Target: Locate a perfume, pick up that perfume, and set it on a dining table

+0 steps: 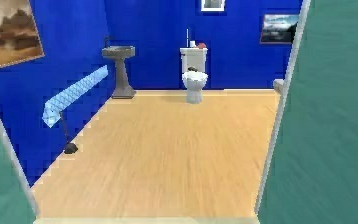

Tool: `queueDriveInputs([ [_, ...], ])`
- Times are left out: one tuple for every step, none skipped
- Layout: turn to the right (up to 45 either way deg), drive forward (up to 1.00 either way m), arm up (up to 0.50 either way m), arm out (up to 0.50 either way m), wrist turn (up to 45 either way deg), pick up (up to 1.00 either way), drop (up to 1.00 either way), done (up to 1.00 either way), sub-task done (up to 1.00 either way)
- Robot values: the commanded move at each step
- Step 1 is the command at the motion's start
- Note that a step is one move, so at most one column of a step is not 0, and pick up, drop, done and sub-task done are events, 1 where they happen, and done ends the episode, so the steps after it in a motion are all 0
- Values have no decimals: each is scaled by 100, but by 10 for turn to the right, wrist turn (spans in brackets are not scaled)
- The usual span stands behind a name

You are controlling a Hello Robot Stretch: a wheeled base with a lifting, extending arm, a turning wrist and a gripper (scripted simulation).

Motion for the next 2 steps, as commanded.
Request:
queueDriveInputs([
  [0,100,0,0,0,0,0,0,0],
  [0,40,0,0,0,0,0,0,0],
])
